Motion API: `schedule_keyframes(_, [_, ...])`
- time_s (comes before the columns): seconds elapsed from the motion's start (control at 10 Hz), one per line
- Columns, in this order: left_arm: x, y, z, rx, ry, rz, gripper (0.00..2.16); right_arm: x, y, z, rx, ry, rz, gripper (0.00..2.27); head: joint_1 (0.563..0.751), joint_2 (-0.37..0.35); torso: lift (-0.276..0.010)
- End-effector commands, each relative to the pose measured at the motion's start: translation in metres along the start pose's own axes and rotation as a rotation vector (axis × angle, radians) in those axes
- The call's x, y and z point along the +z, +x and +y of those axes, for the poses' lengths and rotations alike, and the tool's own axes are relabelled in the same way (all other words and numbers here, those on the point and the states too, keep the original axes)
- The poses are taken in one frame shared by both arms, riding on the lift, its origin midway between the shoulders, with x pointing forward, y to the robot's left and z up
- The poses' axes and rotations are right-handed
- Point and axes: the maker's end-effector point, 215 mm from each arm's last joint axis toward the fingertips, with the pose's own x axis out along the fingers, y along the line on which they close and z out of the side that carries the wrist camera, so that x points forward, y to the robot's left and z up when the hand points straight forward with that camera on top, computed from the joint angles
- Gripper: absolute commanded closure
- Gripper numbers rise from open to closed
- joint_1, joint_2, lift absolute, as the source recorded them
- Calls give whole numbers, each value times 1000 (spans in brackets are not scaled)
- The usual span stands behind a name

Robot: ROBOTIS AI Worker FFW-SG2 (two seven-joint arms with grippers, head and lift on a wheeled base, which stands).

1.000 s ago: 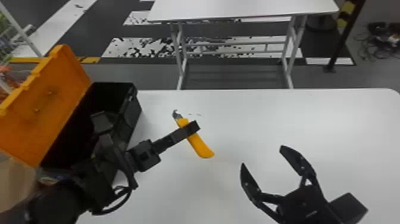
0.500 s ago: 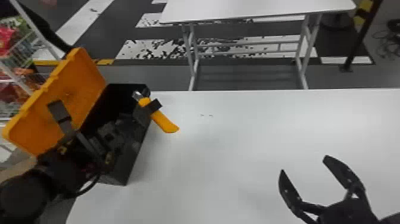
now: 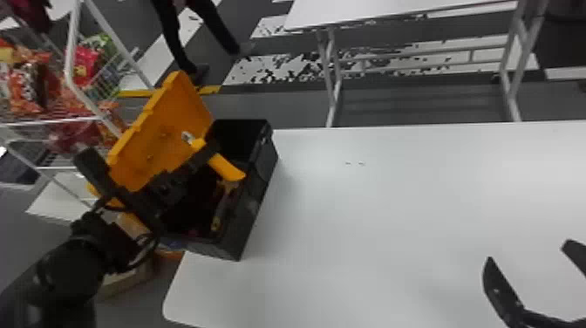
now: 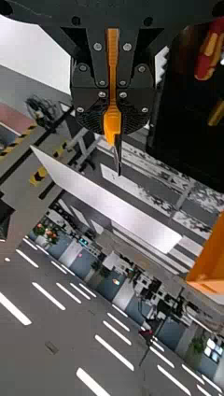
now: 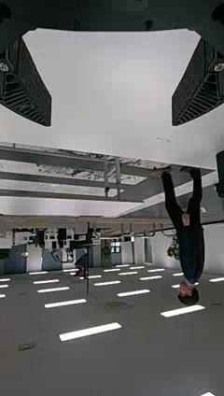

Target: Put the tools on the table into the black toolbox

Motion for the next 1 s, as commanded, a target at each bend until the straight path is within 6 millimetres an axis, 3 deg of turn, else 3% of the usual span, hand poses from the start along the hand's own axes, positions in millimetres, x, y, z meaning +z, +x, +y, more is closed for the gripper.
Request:
schedule_keyframes(0.0, [16, -6, 21, 75, 78, -52, 2135, -4, -2, -5, -10, -1, 7, 63, 695, 350, -75])
schedule_keyframes(0.1, [16, -7, 26, 89, 81, -58, 2074, -5, -4, -9, -15, -2, 6, 63, 695, 350, -75])
schedule_keyframes(0.2, [11, -6, 31, 97, 68, -53, 1433, -6, -5, -14, -25, -5, 5, 63, 695, 350, -75])
schedule_keyframes(0.3, [3, -6, 35, 111, 51, -49, 33, -6, -7, -19, -35, -7, -3, 63, 695, 350, -75])
schedule_keyframes(0.5, [-23, -11, 23, 85, 53, -35, 26, 2, -14, -26, -54, -3, -35, 63, 695, 350, -75])
schedule_keyframes(0.9, [-27, -44, -17, 58, 276, -264, 36, 13, -35, -39, -101, 14, -87, 63, 695, 350, -75])
